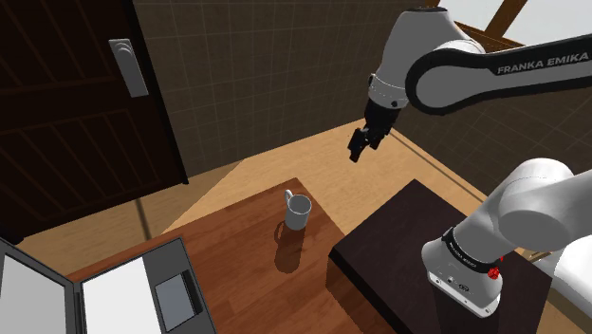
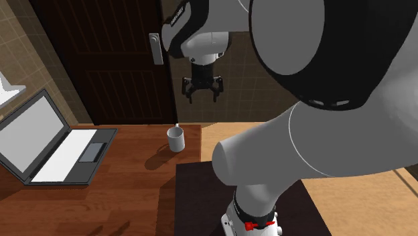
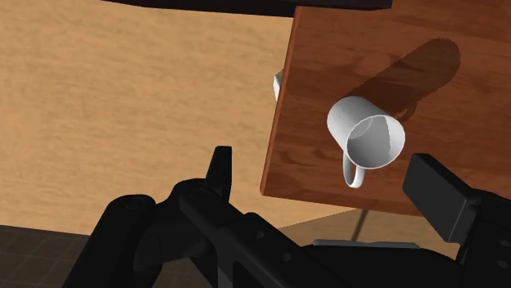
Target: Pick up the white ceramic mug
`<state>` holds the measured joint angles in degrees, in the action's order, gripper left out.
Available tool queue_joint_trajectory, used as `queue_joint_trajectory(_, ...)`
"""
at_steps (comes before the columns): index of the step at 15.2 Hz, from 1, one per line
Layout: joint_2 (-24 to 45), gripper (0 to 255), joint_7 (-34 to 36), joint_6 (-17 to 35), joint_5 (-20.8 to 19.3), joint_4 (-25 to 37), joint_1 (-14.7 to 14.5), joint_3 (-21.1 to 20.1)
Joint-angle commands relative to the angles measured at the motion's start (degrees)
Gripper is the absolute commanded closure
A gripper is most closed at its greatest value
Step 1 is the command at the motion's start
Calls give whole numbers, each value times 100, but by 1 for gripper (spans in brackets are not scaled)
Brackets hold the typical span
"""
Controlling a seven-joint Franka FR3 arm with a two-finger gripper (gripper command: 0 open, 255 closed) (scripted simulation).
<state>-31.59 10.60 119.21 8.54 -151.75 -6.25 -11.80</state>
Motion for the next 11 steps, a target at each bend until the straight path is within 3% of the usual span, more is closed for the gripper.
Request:
queue_joint_trajectory(1,355,0,168,449,57,-35,-61,-191)
queue_joint_trajectory(7,1594,0,775,1706,-26,66,-140,-762)
queue_joint_trajectory(11,2554,0,1380,2462,-447,310,-109,-1107)
